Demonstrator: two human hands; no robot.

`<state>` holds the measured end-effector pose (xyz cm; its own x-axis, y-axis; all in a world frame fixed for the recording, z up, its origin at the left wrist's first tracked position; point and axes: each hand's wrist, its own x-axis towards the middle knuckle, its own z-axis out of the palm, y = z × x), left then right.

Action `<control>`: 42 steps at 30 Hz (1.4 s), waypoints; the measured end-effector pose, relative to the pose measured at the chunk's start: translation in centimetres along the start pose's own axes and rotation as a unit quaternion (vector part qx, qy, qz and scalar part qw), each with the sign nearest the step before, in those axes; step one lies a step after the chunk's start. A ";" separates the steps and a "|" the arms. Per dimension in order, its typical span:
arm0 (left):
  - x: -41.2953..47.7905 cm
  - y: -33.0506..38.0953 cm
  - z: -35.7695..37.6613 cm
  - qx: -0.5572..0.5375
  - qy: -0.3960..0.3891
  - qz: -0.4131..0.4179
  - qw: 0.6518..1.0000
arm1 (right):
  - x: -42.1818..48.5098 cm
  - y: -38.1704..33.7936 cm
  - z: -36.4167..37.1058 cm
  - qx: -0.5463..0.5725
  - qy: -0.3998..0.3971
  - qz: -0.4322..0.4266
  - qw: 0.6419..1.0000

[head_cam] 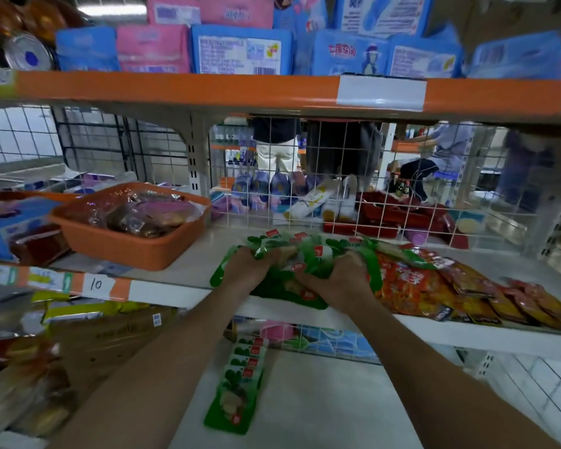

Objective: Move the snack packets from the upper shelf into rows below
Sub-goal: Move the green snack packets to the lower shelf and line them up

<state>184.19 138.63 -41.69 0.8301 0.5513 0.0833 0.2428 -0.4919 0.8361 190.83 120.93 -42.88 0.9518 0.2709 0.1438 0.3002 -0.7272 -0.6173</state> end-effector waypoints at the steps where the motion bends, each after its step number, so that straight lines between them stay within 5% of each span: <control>1: 0.5 0.1 0.2 0.026 -0.001 -0.007 1.000 | 0.5 0.3 0.4 -0.006 -0.006 0.011 1.000; 5: 1.2 -0.4 0.9 0.128 0.000 0.025 0.991 | 2.1 1.9 0.8 0.032 -0.036 0.005 0.999; 11: 0.3 -1.5 -0.3 -0.065 -0.024 0.031 0.997 | 0.5 1.8 -1.0 0.114 -0.051 -0.002 0.992; 16: -1.1 -1.8 -1.0 -0.247 -0.044 0.050 0.967 | 0.0 1.4 -1.1 0.123 -0.060 0.025 0.990; 23: -1.5 -2.7 -1.2 -0.324 -0.073 0.025 0.943 | -0.3 0.1 -0.4 0.151 -0.029 0.034 0.988; 32: -1.3 -3.6 -1.9 -0.392 -0.095 0.029 0.915 | -1.1 0.4 -2.5 0.240 -0.068 0.037 0.968; 42: -2.0 -2.7 -1.7 -0.351 -0.144 0.037 0.925 | -2.6 1.6 -5.4 0.305 -0.038 -0.028 0.951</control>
<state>181.02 139.96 -43.17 0.9551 0.2818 0.0911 -0.1216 0.0929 0.9882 189.17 115.70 -40.08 0.9213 0.3599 0.1475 0.2358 -0.2154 -0.9476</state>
